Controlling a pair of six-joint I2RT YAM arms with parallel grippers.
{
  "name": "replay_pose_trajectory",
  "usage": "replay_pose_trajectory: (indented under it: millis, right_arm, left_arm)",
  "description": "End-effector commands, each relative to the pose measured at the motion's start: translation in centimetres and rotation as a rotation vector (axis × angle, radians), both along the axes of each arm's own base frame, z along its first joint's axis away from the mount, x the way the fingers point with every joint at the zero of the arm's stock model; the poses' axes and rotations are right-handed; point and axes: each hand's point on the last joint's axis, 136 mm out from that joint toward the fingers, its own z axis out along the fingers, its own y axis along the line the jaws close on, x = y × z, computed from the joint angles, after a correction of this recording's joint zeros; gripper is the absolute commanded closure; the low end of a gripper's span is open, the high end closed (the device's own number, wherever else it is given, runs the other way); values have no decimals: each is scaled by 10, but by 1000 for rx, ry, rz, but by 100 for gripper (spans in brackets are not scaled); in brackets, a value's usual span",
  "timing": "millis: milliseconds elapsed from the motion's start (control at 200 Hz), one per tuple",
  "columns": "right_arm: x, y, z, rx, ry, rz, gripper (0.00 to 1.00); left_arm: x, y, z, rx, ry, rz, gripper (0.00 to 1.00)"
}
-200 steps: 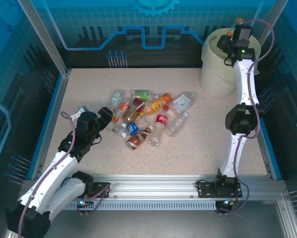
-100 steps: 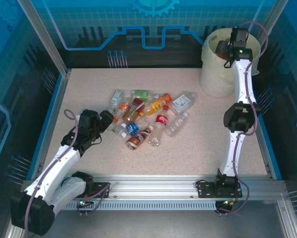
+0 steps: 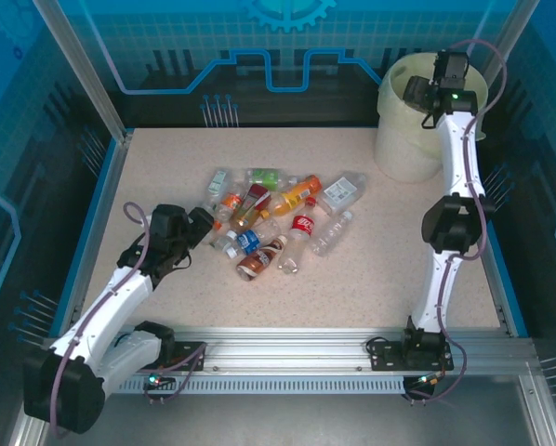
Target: Put the plastic bottles in the bin
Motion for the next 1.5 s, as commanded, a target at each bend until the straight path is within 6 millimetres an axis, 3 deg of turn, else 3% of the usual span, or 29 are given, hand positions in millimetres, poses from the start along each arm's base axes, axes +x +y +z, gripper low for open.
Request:
replay_pose_trajectory:
  millis: [0, 305, 430, 625, 825, 1095, 1221, 1496]
  right_arm:
    - [-18, 8, 53, 8, -104, 41, 20]
    - [-52, 44, 96, 17, -166, 171, 14]
    - [-78, 65, 109, 2, -193, 226, 11]
    - [-122, 94, 113, 15, -222, 307, 4]
    - [-168, 125, 99, 51, -235, 385, 0]
    - [-221, 129, 40, 156, -193, 337, 0]
    - [-235, 128, 21, 188, -174, 316, 0]
    - [-245, 126, 10, 161, -120, 325, 0]
  left_arm:
    - [8, -1, 10, 3, -19, -21, 1]
    - [17, 10, -8, 8, 54, 5, 1]
    - [23, 24, -17, 43, 118, 38, 1]
    - [41, 32, -18, 90, 145, 16, 1]
    - [53, 42, -28, 81, 182, 38, 1]
    - [68, 44, -42, 74, 269, 5, 1]
    - [74, 46, -49, 81, 301, 4, 1]
    - [82, 48, -68, 85, 381, 14, 1]
